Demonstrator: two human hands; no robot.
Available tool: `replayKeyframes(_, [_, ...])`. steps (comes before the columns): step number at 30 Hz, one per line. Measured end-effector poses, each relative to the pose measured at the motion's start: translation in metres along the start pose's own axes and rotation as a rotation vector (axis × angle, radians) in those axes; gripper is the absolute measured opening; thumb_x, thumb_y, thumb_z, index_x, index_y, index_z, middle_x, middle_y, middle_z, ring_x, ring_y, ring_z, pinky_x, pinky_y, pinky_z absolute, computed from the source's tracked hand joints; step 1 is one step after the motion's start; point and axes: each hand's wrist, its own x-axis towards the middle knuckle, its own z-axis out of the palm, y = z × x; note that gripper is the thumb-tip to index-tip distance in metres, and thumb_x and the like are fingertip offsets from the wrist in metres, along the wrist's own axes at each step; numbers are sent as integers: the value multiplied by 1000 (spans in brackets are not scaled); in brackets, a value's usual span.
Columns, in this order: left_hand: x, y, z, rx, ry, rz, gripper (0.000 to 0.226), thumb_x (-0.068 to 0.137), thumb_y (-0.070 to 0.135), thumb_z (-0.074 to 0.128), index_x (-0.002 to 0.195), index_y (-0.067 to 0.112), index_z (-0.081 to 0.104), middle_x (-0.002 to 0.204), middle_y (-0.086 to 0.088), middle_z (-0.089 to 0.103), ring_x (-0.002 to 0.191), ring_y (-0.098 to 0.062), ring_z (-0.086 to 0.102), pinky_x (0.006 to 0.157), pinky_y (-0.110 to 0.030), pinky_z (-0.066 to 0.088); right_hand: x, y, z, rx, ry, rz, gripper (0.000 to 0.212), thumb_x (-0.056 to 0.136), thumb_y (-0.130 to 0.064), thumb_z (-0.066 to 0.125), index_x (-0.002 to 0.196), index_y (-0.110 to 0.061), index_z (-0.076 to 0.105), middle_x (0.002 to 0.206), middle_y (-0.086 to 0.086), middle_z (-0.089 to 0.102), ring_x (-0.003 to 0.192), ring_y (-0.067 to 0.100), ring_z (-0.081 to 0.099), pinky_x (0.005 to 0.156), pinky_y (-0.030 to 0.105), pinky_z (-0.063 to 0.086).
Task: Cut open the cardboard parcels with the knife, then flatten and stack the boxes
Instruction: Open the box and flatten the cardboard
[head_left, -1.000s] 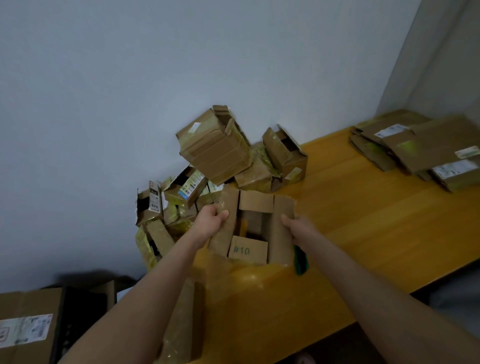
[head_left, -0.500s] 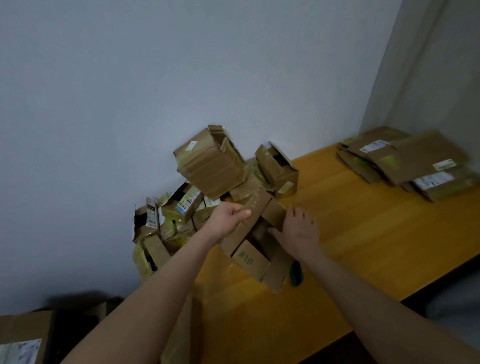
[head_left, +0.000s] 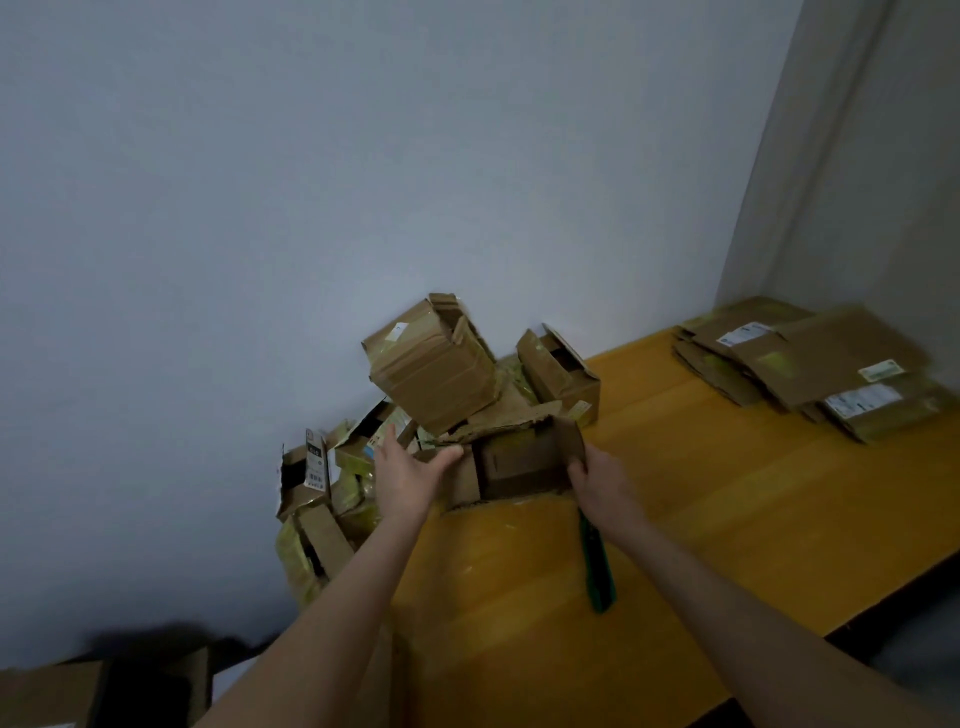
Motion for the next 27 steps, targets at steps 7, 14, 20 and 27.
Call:
replayKeyframes(7, [4, -11, 9, -63, -253, -127, 96, 71, 46, 80, 147, 13, 33, 139, -7, 53, 126, -29, 51, 101, -41, 47, -9, 8, -5, 353, -108, -57, 16, 100, -6, 45, 110, -11, 57, 97, 4, 62, 86, 17, 65, 68, 24, 57])
replayKeyframes(14, [2, -14, 2, -76, -314, -80, 39, 88, 13, 64, 125, 6, 55, 99, -8, 64, 83, -19, 60, 72, -38, 52, -15, 16, -7, 611, -166, 67, 18, 100, -3, 45, 112, -11, 55, 105, 9, 59, 95, 25, 62, 63, 18, 56])
replayKeyframes(20, [7, -15, -18, -248, -432, -52, 19, 100, 14, 50, 107, -1, 60, 103, -28, 64, 84, -31, 62, 72, -39, 50, -9, 42, -20, 708, -234, 272, 30, 101, -28, 46, 128, -18, 51, 124, 14, 59, 102, 24, 61, 95, 41, 49])
replayKeyframes(27, [8, -18, -28, -331, -777, -20, 20, 93, 8, 57, 108, 12, 69, 121, 8, 62, 105, -15, 61, 90, -30, 51, 1, 51, -40, 701, -452, 483, 69, 81, -71, 47, 124, -17, 52, 121, 12, 60, 110, 32, 57, 95, 47, 47])
